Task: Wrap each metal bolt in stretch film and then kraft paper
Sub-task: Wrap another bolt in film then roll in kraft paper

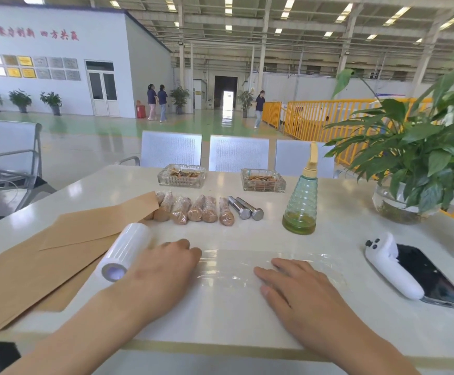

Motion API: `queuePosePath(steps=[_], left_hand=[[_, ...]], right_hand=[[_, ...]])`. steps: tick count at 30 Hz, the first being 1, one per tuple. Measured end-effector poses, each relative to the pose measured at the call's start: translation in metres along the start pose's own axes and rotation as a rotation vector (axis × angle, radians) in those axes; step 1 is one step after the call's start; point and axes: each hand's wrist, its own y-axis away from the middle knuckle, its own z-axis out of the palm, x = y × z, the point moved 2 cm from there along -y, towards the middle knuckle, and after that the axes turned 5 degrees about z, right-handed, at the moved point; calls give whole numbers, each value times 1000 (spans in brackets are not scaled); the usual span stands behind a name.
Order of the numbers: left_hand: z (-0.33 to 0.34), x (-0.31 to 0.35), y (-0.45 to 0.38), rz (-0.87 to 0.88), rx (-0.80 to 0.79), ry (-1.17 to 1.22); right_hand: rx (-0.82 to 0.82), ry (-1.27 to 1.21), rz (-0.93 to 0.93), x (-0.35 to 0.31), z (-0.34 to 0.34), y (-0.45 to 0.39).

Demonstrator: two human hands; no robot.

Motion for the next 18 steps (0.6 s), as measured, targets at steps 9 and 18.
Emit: queuePosePath(steps=[9, 18], left_hand=[[-8, -5, 11, -1, -134, 123], [4, 19, -6, -85, -28, 194]], right_hand=[[-49, -5, 102, 21, -12, 15], [-127, 82, 198, 19, -11, -25]])
